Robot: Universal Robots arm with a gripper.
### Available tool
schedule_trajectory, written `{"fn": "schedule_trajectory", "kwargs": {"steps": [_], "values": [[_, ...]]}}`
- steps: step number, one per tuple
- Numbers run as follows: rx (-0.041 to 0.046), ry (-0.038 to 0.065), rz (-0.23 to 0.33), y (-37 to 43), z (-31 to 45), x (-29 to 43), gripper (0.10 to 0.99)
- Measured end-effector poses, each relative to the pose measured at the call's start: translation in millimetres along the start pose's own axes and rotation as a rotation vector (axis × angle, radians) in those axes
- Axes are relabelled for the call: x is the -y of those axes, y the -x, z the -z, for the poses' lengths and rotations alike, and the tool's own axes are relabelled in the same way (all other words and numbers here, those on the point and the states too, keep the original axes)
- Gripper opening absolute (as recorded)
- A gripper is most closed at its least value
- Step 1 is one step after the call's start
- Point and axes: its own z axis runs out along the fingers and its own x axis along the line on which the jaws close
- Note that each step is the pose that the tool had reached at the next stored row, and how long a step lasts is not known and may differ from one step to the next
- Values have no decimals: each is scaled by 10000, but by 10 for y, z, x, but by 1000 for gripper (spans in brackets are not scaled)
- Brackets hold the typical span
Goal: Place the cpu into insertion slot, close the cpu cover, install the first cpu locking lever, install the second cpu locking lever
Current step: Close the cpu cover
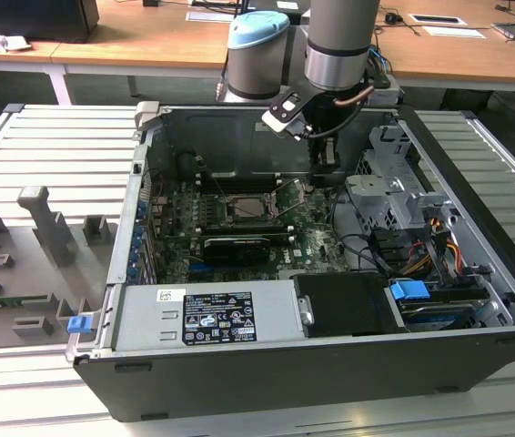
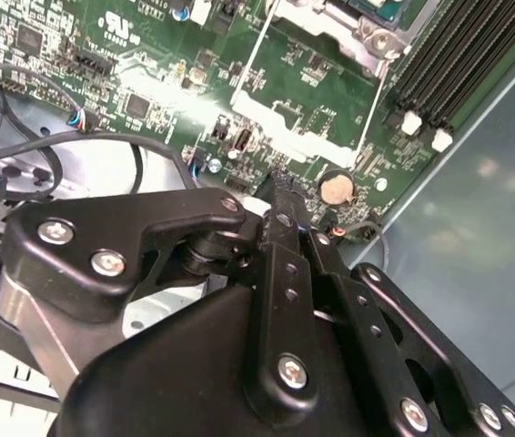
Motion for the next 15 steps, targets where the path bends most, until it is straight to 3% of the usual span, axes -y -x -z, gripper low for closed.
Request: {"fn": "schedule_trajectory", "kwargs": {"steps": [6,10,11,15], "values": [[3,-1,2,43,-116,8,106],[2,-1,3,62,-124,76,106],[1,0,3,65,-122,129,106],[0,0,6,67,-122,150,106]]}}
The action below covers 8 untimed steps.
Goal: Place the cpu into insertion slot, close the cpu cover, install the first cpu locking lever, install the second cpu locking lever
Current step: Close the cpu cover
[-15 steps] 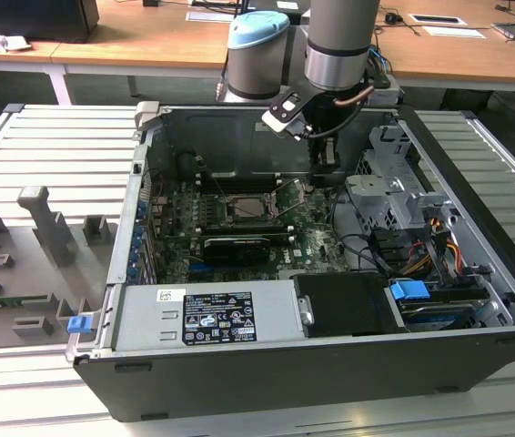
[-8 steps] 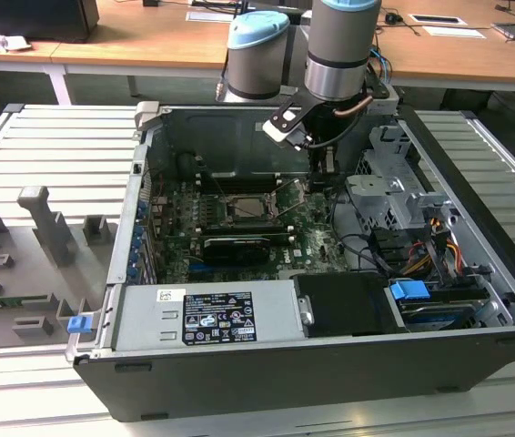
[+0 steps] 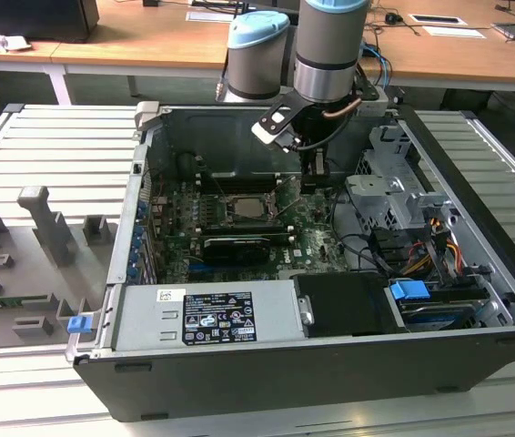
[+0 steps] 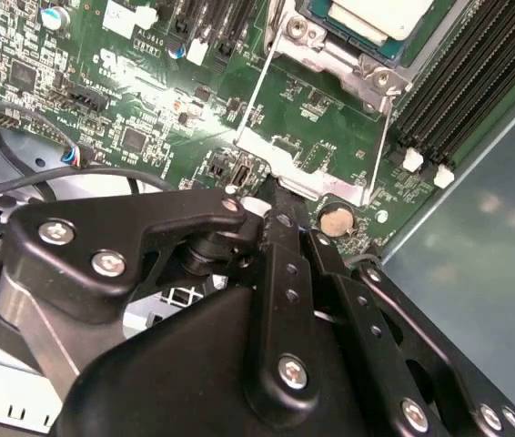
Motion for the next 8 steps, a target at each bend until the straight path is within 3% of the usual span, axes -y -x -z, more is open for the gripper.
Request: {"fn": "schedule_trajectory", "kwargs": {"steps": [8], "values": [[-2,0,0,3,4,62,106]]}}
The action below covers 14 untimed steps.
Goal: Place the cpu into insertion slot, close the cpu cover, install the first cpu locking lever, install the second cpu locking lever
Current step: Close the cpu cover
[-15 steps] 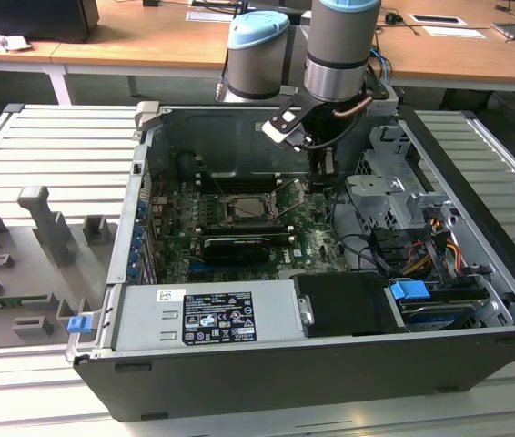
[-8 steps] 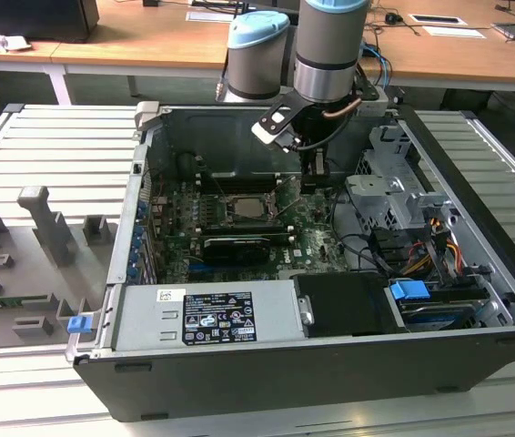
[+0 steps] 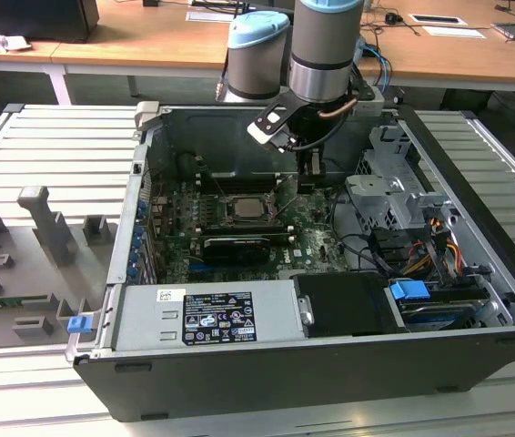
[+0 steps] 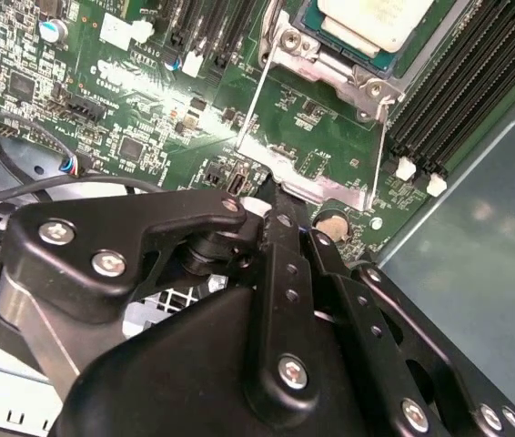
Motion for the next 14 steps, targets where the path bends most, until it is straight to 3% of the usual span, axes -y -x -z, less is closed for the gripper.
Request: {"fn": "schedule_trajectory", "kwargs": {"steps": [14], "values": [[1,0,0,5,7,103,106]]}}
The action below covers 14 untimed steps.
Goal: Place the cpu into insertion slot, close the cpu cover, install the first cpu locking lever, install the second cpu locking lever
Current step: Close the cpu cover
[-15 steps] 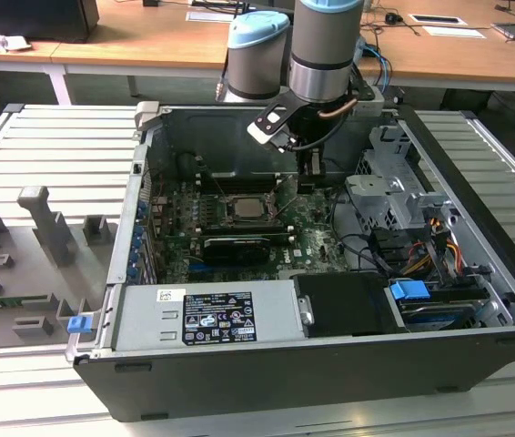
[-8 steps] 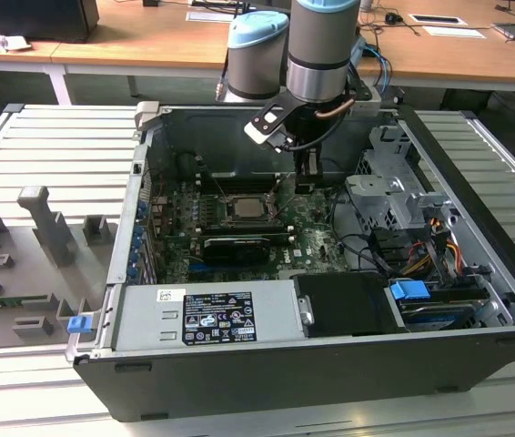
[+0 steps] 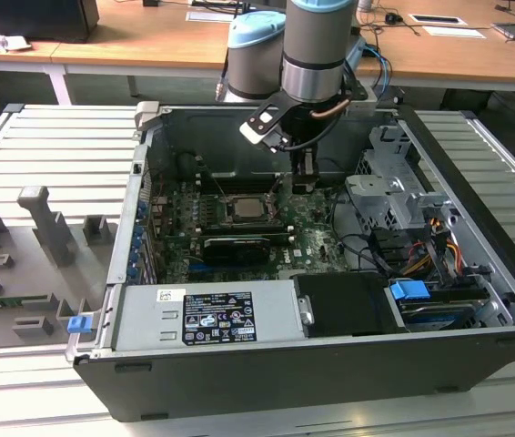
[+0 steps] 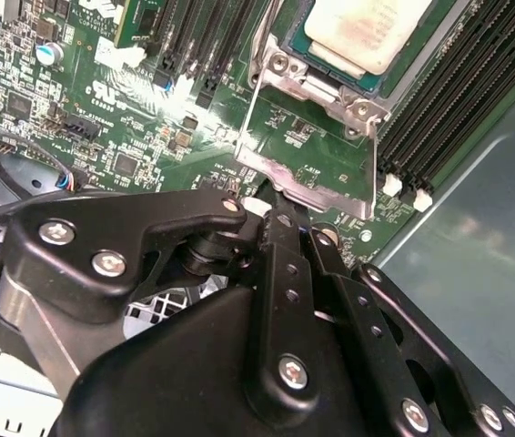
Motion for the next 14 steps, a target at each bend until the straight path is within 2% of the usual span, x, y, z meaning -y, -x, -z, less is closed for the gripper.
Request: {"fn": "schedule_trajectory", "kwargs": {"steps": [14], "values": [[0,-1,-1,6,8,121,106]]}}
